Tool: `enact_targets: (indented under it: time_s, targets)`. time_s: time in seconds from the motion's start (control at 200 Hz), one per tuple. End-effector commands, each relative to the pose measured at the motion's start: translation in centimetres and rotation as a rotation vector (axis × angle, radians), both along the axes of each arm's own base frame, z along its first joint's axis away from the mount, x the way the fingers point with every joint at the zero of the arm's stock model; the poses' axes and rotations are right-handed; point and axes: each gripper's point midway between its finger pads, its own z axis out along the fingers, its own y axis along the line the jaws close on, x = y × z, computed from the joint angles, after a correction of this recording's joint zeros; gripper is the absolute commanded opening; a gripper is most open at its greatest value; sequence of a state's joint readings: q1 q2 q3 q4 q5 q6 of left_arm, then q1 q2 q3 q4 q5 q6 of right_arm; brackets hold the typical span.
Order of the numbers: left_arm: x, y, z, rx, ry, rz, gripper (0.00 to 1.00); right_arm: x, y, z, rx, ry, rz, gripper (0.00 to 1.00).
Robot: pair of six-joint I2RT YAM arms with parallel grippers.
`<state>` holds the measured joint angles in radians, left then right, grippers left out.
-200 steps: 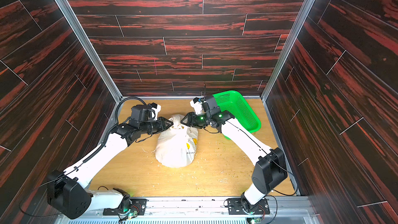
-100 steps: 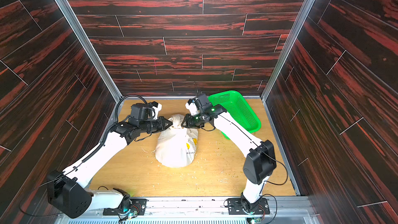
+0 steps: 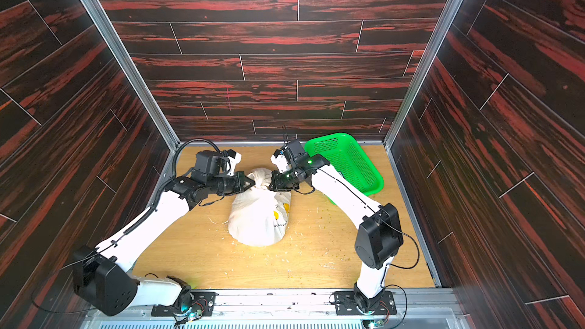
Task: Place the pineapple into a plastic bag & tie a knot
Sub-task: Cross the plastic bag at the center of the board, then tie the plastic bag at the center of the board.
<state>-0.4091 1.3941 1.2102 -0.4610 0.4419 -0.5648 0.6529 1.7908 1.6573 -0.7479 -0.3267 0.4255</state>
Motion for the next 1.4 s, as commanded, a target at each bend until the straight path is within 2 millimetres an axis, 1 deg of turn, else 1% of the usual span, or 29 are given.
enact_targets:
  time_s: [0.0, 0.12, 0.205, 0.286, 0.326, 0.421, 0.491, 0.561, 0.686, 0.822, 0.942, 1.072, 1.147, 1.207, 1.298, 1.393]
  targets:
    - [-1.0, 1.0, -2.0, 0.09, 0.055, -0.01, 0.07, -0.5, 0.4, -2.0, -0.024, 0.04, 0.022, 0.12]
    - [-1.2, 0.9, -2.1, 0.068, 0.045, -0.005, 0.04, 0.0, 0.0, -0.7, -0.041, -0.005, 0.014, 0.17]
    - [-1.1, 0.6, -2.4, 0.055, 0.046, -0.013, 0.05, 0.2, -0.1, -0.1, -0.063, -0.028, 0.016, 0.21]
    - [-1.1, 0.3, -3.1, 0.053, 0.064, -0.025, 0.04, 0.6, -0.2, 0.5, -0.089, -0.056, 0.009, 0.28]
    - [-1.0, 0.3, -3.3, 0.052, 0.07, -0.025, 0.04, 0.9, -0.4, 1.2, -0.099, -0.079, 0.001, 0.31]
    - [-0.9, 0.2, -3.3, 0.043, 0.06, -0.02, 0.04, 1.5, -0.7, 2.7, -0.118, -0.124, -0.013, 0.38]
    - [-0.8, 0.2, -3.2, 0.038, 0.054, -0.018, 0.04, 1.4, -0.3, 3.4, -0.133, -0.148, 0.0, 0.44]
    - [-0.8, 0.1, -3.3, 0.035, 0.058, -0.021, 0.04, 1.0, 0.4, 3.3, -0.155, -0.158, 0.027, 0.49]
    - [-0.7, 0.0, -3.3, 0.03, 0.057, -0.018, 0.04, 0.3, 1.6, 2.7, -0.196, -0.161, 0.057, 0.56]
    - [-0.6, 0.0, -3.4, 0.026, 0.056, -0.017, 0.04, 0.4, 1.5, 1.6, -0.3, -0.174, 0.056, 0.61]
    - [-0.7, -0.1, -3.5, 0.021, 0.06, -0.017, 0.04, 0.7, 1.1, 0.8, -0.388, -0.201, 0.052, 0.63]
    - [-0.8, 0.0, -3.7, 0.016, 0.064, -0.011, 0.04, 0.8, 1.2, -0.2, -0.422, -0.182, 0.052, 0.64]
    - [-0.8, 0.0, -3.7, 0.013, 0.064, -0.008, 0.04, 0.7, 1.8, -0.4, -0.402, -0.174, 0.063, 0.63]
    - [-0.9, 0.0, -3.8, 0.014, 0.066, -0.006, 0.04, 0.6, 2.3, -0.6, -0.385, -0.16, 0.07, 0.61]
    - [-0.9, 0.1, -4.0, 0.016, 0.071, -0.001, 0.04, 0.5, 2.8, -0.9, -0.363, -0.142, 0.077, 0.51]
    - [-0.9, 0.2, -4.1, 0.016, 0.072, 0.004, 0.04, 0.2, 3.2, -1.3, -0.342, -0.123, 0.081, 0.33]
